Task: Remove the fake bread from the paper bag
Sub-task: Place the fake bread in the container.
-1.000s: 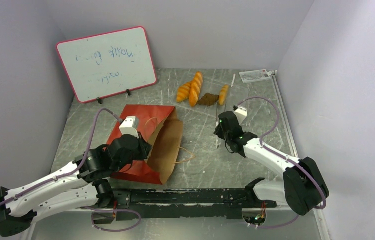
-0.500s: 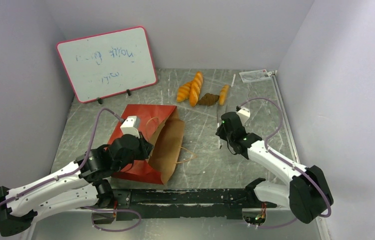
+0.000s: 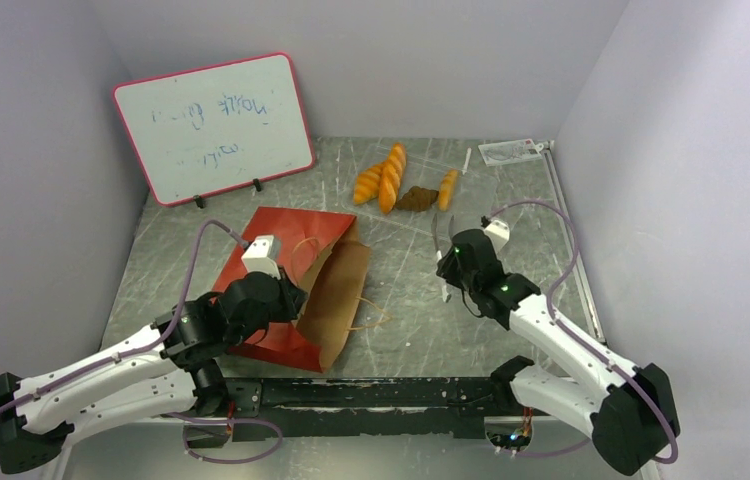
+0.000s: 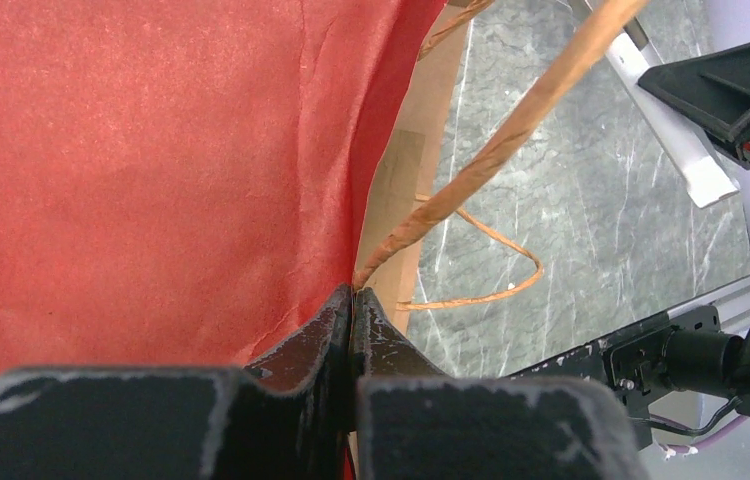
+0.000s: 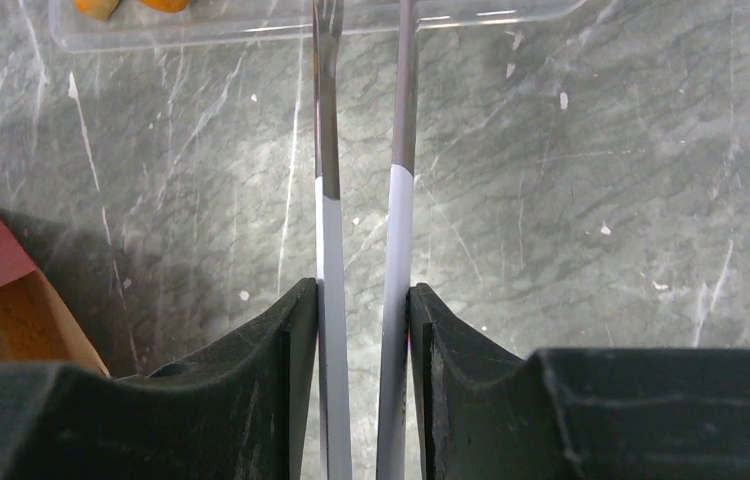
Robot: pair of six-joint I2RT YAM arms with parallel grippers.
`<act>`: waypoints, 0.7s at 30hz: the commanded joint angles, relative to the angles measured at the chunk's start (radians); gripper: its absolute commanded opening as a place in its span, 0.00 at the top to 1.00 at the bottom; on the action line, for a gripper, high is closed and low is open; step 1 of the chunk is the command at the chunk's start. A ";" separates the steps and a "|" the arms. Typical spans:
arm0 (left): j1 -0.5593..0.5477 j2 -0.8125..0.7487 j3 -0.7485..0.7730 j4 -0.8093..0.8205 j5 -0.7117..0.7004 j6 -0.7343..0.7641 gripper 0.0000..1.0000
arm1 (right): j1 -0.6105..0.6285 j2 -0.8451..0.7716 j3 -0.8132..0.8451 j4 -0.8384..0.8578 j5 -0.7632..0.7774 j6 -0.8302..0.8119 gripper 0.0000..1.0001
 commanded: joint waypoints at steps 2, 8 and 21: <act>-0.003 -0.027 -0.023 0.056 -0.004 -0.007 0.93 | 0.023 -0.078 0.034 -0.085 0.003 0.020 0.62; -0.004 -0.067 -0.042 0.044 -0.021 -0.010 0.93 | 0.048 -0.169 0.071 -0.145 -0.012 0.010 0.66; -0.003 -0.079 0.000 0.004 -0.031 0.029 0.93 | 0.150 -0.276 0.129 -0.194 -0.167 -0.106 0.69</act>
